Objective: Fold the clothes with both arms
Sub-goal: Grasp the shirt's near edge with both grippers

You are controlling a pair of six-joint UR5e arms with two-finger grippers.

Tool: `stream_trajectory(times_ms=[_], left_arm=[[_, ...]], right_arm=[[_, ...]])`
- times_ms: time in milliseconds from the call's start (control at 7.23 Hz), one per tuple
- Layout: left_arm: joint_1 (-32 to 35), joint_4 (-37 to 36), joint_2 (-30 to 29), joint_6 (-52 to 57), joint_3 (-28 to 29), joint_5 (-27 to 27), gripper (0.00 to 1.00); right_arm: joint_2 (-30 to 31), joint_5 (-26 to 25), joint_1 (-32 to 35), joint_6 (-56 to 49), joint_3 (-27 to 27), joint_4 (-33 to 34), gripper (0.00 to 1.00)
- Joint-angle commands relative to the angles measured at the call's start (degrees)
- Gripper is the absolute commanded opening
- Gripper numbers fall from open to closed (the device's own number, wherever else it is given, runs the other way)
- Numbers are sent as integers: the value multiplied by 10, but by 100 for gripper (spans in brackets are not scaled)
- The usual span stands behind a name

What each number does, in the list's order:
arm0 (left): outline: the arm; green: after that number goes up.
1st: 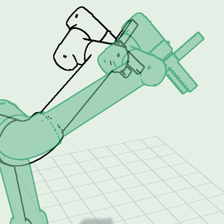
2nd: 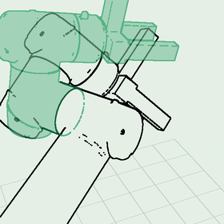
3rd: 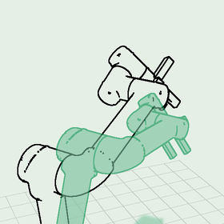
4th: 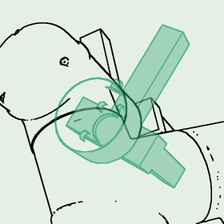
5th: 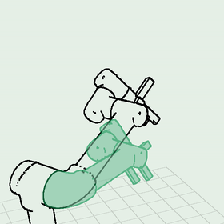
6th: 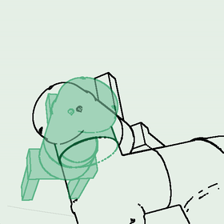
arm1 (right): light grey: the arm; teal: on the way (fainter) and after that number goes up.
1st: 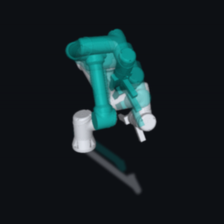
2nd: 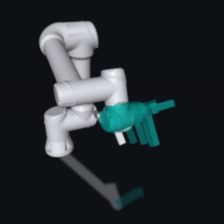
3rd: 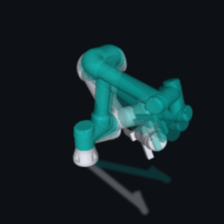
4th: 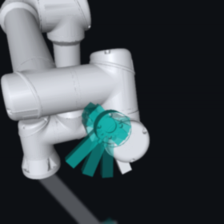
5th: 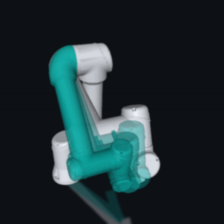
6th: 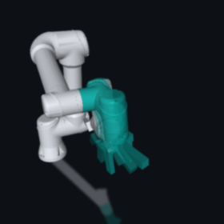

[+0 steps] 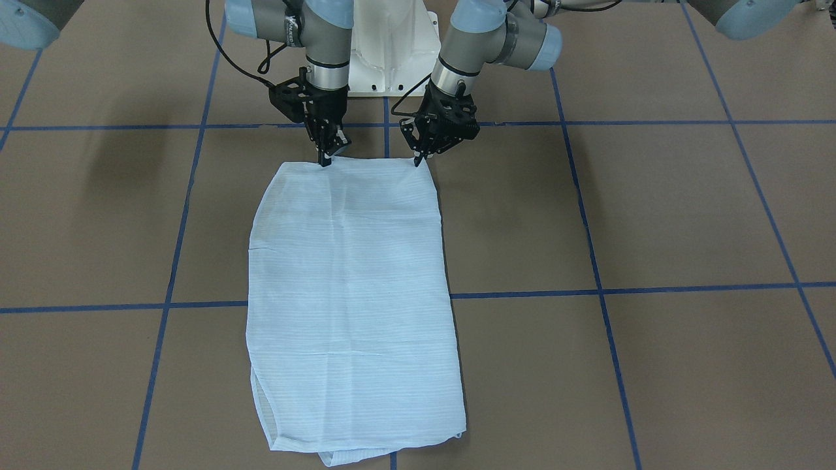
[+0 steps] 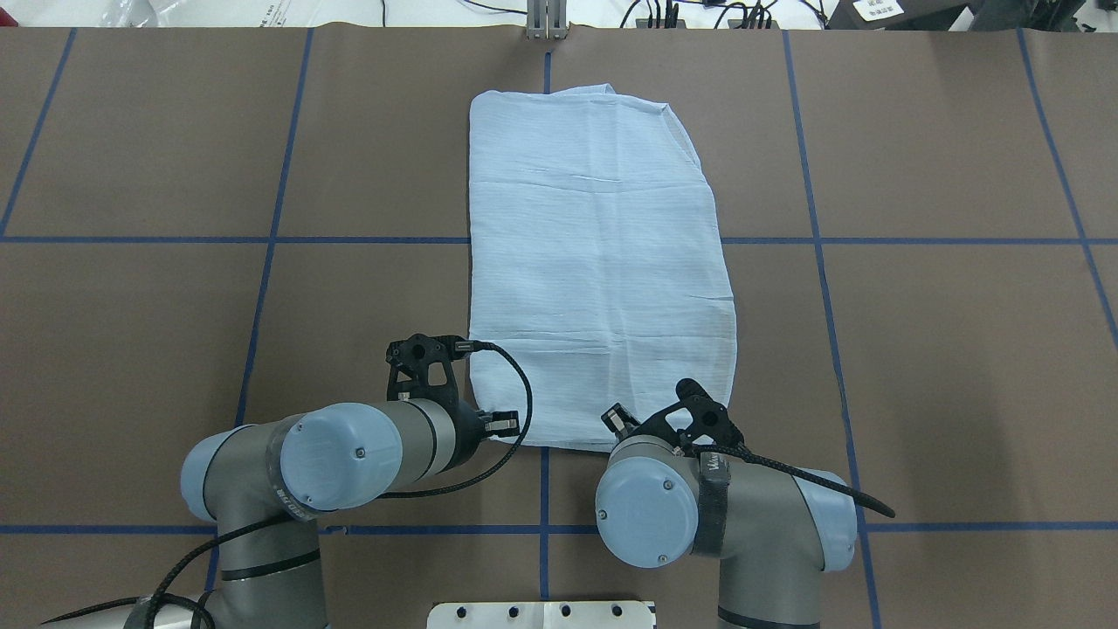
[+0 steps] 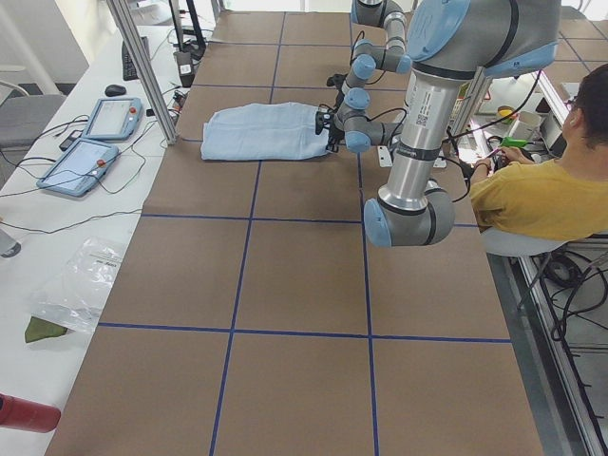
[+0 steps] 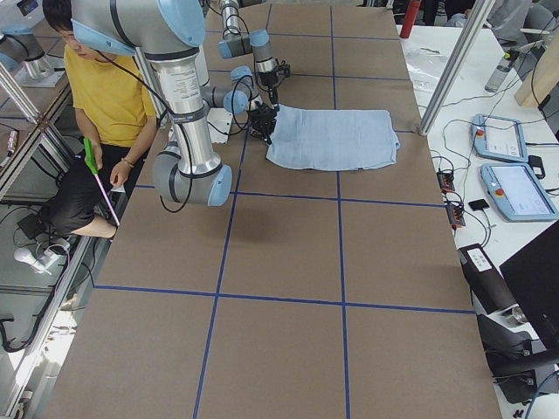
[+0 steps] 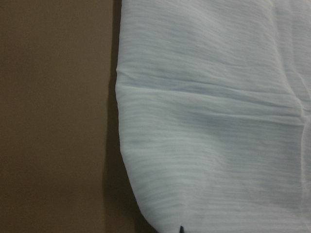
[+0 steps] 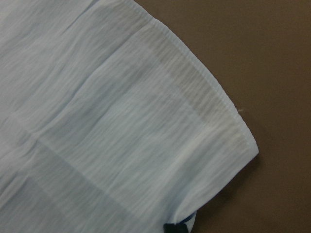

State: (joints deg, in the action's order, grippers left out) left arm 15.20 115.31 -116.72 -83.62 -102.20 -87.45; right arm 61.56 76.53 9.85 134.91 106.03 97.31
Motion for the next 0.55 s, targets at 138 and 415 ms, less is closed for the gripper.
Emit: stream_trajectory(times_ms=[138, 415], left_arm=[[0, 0, 1, 0, -7, 0, 0], [1, -2, 3, 2, -48, -4, 0]], right_arm=[[0, -5, 9, 3, 2, 0, 0], [4, -2, 21, 1, 46, 8, 0]])
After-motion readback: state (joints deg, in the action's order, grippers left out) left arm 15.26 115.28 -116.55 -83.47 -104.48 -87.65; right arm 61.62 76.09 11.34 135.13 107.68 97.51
